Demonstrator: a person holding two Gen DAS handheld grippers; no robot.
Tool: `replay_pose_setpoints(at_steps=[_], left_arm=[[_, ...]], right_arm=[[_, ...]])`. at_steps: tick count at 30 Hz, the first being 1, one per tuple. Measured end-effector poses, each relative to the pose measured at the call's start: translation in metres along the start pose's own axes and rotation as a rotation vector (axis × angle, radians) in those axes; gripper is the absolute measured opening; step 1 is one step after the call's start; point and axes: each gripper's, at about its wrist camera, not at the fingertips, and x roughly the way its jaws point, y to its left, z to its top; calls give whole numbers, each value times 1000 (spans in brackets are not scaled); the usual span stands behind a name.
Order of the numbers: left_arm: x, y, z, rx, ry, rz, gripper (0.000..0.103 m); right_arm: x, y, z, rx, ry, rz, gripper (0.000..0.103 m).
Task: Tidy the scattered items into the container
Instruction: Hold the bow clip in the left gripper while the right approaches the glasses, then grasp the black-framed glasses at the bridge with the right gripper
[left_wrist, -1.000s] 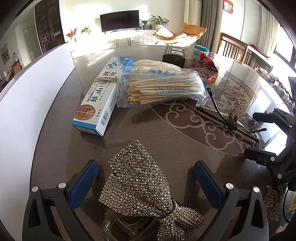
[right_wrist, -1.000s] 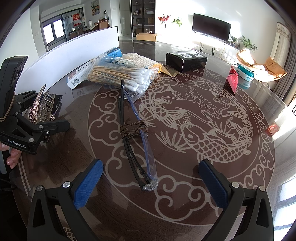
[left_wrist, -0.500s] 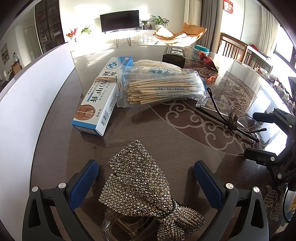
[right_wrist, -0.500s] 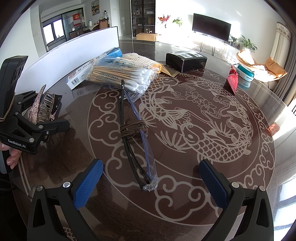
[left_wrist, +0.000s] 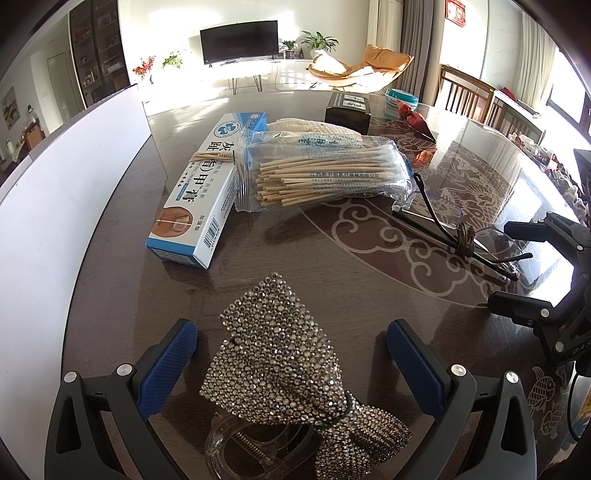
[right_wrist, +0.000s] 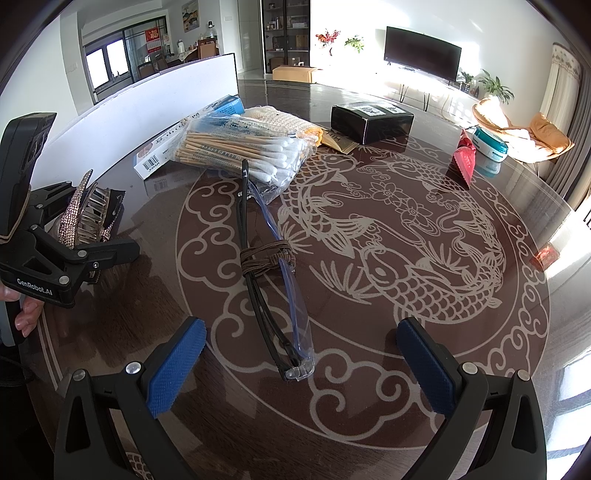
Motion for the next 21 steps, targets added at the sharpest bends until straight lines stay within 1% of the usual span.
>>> replay_pose_setpoints(at_steps=[2, 4, 5, 6, 7, 9, 10, 11, 12, 13, 14, 16, 19, 21], left_arm=[[-2, 2, -1, -8, 24, 5, 103], [-4, 4, -3, -14, 49, 8, 103], [-5, 5, -3, -15, 51, 9, 101], [-8, 5, -5, -13, 50, 6, 93], [-11, 6, -5, -10, 48, 3, 81], [-16, 8, -6, -4, 41, 1, 67], [-18, 11, -6, -9, 41, -12, 64], [-20, 15, -6, -17, 36, -29, 61], [-21, 19, -7, -24, 35, -42, 60], [-24, 22, -7, -28, 33, -46, 59], [-28, 24, -7, -31, 25, -48, 58], [-40, 28, -7, -40, 2, -62, 58], [-57, 28, -4, -35, -34, -78, 57], [-64, 25, -5, -26, -45, -73, 57]], right_arm=[[3, 0, 4, -20, 19, 11, 103], [9, 0, 14, -47, 64, 24, 103], [11, 1, 19, -67, 82, 20, 103], [13, 3, 24, -92, 92, 17, 103], [15, 7, 29, -123, 100, 26, 103], [19, 16, 36, -182, 125, 52, 101], [20, 20, 38, -202, 137, 71, 91], [19, 22, 41, -203, 141, 100, 72], [17, 23, 43, -196, 144, 115, 61], [16, 24, 44, -190, 150, 106, 41], [15, 22, 45, -174, 161, 107, 29], [12, 18, 44, -136, 164, 111, 29], [-4, 9, 38, -78, 124, 131, 29], [-12, 2, 33, -34, 107, 144, 29]])
